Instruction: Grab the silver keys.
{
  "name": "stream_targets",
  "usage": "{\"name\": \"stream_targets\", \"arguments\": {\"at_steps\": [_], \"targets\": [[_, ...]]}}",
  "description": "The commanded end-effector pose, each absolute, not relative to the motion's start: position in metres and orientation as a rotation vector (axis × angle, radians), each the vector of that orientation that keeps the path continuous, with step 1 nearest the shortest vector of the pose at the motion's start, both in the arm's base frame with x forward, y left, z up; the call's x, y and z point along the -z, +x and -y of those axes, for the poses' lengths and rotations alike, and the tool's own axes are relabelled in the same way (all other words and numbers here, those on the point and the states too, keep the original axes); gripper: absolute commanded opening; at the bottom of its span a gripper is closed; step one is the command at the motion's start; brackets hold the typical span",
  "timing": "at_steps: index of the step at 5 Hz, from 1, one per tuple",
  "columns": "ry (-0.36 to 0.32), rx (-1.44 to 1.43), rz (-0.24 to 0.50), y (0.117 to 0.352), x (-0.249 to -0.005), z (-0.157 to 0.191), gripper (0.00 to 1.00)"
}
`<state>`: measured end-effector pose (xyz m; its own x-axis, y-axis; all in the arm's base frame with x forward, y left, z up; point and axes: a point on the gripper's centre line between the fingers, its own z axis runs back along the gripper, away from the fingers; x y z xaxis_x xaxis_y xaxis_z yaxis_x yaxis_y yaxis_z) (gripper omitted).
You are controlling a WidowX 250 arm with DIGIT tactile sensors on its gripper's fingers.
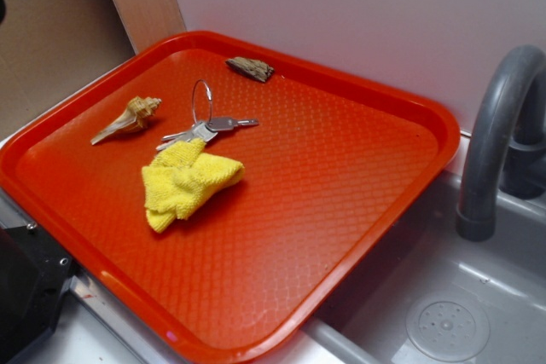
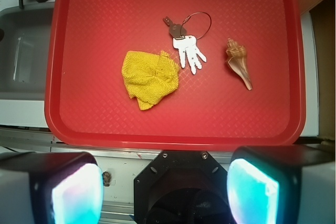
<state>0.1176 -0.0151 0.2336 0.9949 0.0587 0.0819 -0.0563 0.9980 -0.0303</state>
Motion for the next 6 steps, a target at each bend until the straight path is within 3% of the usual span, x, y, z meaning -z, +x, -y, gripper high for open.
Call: {"name": "stream_targets", "arguments": {"at_steps": [1, 2, 3, 4, 5, 6], "targets": [[0.014, -0.239, 0.120, 0.201, -0.202, -0.004, 1.00], [0.024, -0.428, 0.171, 0.238, -0.185, -0.018, 1.00], [0.138, -0.673, 0.249, 0.261, -0.166, -0.032, 1.00], [0.142, -0.927, 0.299, 0.266, -0.151, -0.045, 1.00], [0.101, -1.186, 0.316, 0.262, -0.127, -0.053, 1.00], [0.102, -1.443, 0.200, 0.256, -0.103, -0.050, 1.00]]}}
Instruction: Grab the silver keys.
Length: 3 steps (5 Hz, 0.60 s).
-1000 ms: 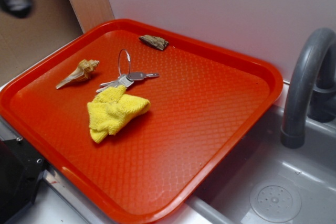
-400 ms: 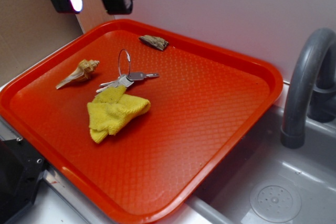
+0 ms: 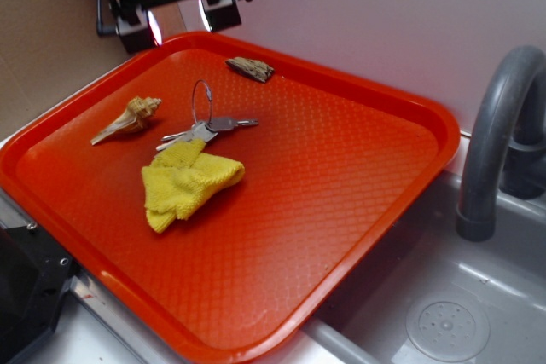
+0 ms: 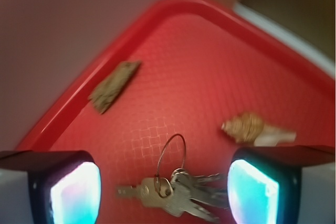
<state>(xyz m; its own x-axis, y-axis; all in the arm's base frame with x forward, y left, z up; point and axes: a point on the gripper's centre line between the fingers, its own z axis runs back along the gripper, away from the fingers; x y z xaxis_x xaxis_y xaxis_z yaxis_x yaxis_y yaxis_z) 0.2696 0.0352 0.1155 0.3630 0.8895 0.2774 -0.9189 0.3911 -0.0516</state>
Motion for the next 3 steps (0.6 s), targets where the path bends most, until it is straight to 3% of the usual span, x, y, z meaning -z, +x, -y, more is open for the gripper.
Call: {"name": "stream_targets", "arguments": {"at_steps": [1, 3], "targets": [[0.059, -1.494, 0.143, 0.259, -0.087, -0.052, 1.00], [0.048, -1.473, 0.068, 0.271, -0.057, -0.057, 1.00]]}}
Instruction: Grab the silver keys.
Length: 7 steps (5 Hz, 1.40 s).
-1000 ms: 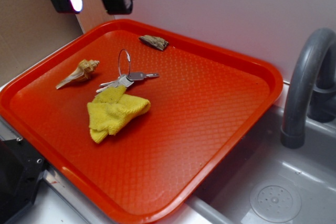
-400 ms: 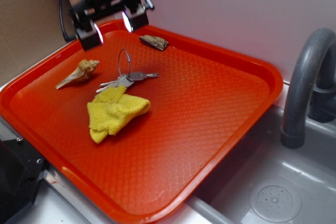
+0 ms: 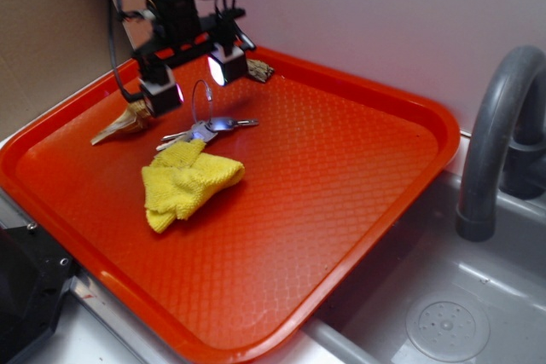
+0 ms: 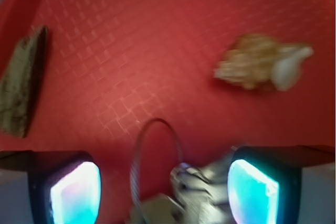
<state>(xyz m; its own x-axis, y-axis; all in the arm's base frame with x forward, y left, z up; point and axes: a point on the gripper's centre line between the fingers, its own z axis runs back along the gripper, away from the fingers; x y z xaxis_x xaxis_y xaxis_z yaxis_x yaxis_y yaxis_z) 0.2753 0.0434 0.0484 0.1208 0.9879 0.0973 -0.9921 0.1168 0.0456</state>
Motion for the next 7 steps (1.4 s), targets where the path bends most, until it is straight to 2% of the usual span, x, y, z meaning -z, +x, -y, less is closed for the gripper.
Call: {"name": "stream_targets", "arguments": {"at_steps": [1, 2, 4, 5, 6, 7], "targets": [[0.058, -1.447, 0.039, 0.276, -0.054, -0.053, 0.06], [0.070, -1.420, 0.045, 0.277, -0.055, -0.052, 0.00], [0.076, -1.390, 0.043, 0.278, -0.055, -0.051, 0.00], [0.073, -1.323, 0.073, 0.275, -0.072, -0.051, 0.00], [-0.053, -1.076, 0.142, 0.273, -0.121, -0.052, 0.00], [-0.303, -0.817, 0.209, 0.273, -0.167, -0.050, 0.00]]}}
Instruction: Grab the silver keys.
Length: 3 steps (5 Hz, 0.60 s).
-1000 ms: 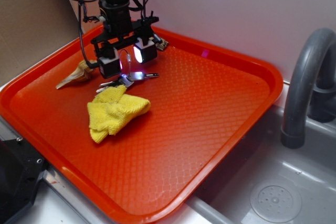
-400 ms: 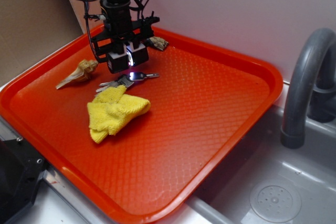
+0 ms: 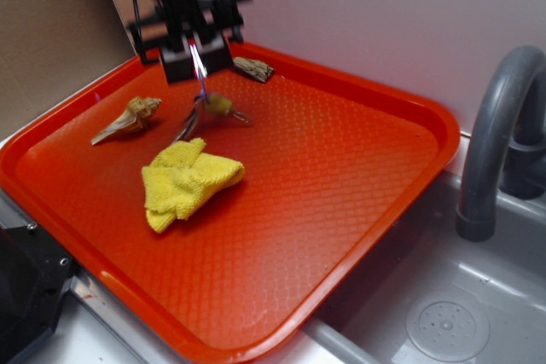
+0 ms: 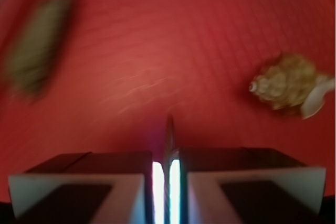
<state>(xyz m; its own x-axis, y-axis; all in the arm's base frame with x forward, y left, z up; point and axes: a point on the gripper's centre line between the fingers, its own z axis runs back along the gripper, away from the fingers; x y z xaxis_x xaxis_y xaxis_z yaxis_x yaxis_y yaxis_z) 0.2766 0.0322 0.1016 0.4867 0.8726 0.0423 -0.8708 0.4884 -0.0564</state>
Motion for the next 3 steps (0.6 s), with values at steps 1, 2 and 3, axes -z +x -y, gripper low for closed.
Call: {"name": "stream_targets", "arguments": {"at_steps": [1, 2, 3], "targets": [[-0.277, -0.553, 0.261, 0.275, -0.218, -0.050, 0.00], [-0.201, -0.296, 0.211, 0.270, -0.270, -0.052, 0.00], [-0.135, -0.041, 0.148, 0.281, -0.322, -0.033, 0.00]]}}
